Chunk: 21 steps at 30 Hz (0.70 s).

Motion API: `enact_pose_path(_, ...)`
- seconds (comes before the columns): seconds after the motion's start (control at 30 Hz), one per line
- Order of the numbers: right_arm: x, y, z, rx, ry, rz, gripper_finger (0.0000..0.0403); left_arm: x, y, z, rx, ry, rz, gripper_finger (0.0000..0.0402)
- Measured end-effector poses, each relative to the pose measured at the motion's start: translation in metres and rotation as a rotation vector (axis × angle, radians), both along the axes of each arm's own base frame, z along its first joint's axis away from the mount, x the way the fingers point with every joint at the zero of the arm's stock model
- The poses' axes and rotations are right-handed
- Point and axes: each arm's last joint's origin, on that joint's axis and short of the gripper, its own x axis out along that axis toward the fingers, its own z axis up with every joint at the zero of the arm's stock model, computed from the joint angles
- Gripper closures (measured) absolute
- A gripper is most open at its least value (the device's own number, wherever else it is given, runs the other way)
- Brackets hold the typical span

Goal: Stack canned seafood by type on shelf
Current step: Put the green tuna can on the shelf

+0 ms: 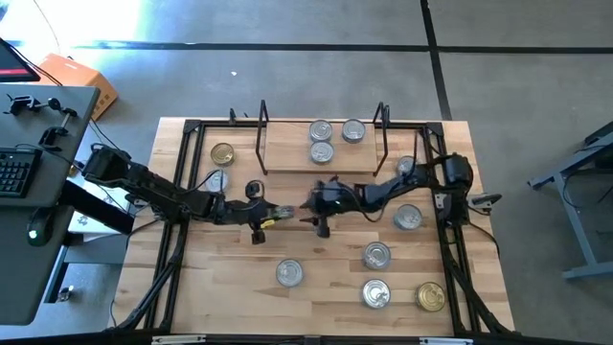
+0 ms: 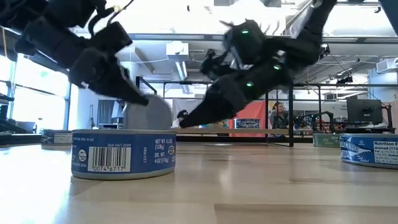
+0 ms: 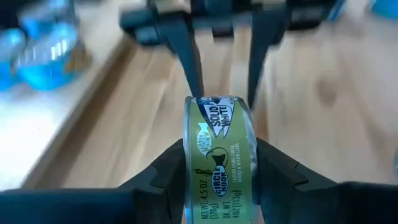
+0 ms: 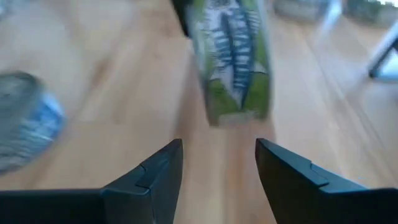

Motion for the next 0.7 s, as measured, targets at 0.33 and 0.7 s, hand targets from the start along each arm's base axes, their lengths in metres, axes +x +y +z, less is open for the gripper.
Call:
enact_pose_path(0.33,-0.021,0.020,0.003,0.020,-0.089,0.119,0.0207,-0.002,-0.014,0.008,0.058,-0.156,-0.152,0.0274)
enact_pose_path(0.7,0.014,0.030,0.039,-0.070,-0.157,0.087,0.0139,0.000,-0.025,0.023,0.098,-0.298,-0.233,0.0274)
